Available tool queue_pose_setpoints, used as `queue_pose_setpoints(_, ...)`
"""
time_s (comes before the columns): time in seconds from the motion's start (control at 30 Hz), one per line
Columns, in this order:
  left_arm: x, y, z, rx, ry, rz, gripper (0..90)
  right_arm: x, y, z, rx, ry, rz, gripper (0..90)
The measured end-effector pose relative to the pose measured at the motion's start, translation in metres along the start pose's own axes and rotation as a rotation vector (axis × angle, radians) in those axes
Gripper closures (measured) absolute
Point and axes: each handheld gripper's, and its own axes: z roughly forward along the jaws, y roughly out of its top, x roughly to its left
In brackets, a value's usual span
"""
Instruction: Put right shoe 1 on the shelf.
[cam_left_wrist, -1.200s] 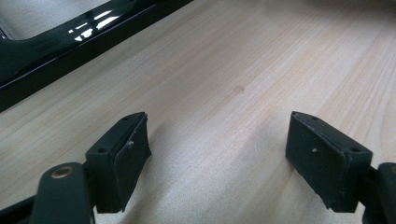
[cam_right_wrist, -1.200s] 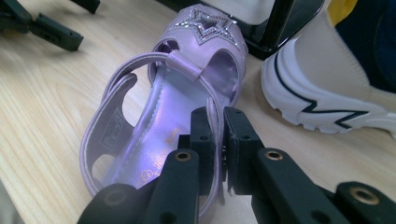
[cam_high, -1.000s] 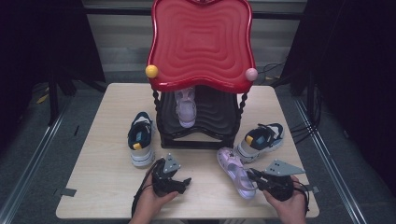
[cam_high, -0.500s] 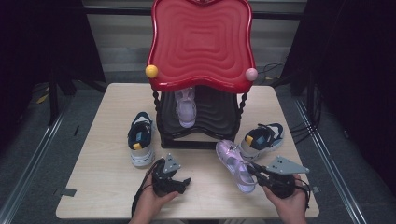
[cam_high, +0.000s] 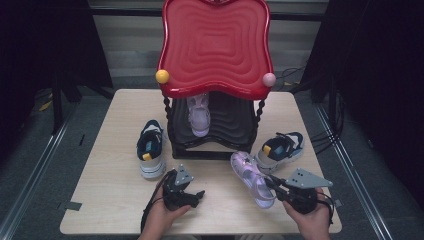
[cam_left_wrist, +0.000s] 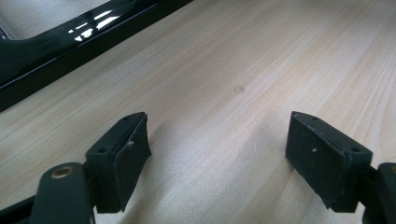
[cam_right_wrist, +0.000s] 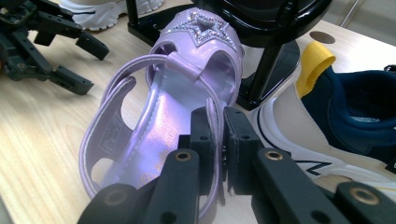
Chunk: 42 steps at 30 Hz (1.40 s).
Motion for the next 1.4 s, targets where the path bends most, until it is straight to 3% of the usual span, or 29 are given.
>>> queue_pose_setpoints(0.33,0.000,0.000,0.000,0.002,0.001,0.001,21.0,0.004,0.006,-0.011,-0.034,0.014,0.002,83.0)
queue_pose_setpoints(0.7,0.000,0.000,0.000,0.002,0.001,0.001,21.0,0.002,0.030,-0.015,-0.087,0.010,0.000,83.0)
queue_pose_setpoints(0.97,0.000,0.000,0.000,-0.001,-0.001,0.001,21.0,-0.002,0.050,-0.007,-0.104,-0.046,-0.011,83.1)
queue_pose_setpoints(1.4,0.000,0.000,0.000,0.000,0.000,0.001,21.0,-0.007,0.068,0.006,-0.120,-0.103,-0.008,83.1)
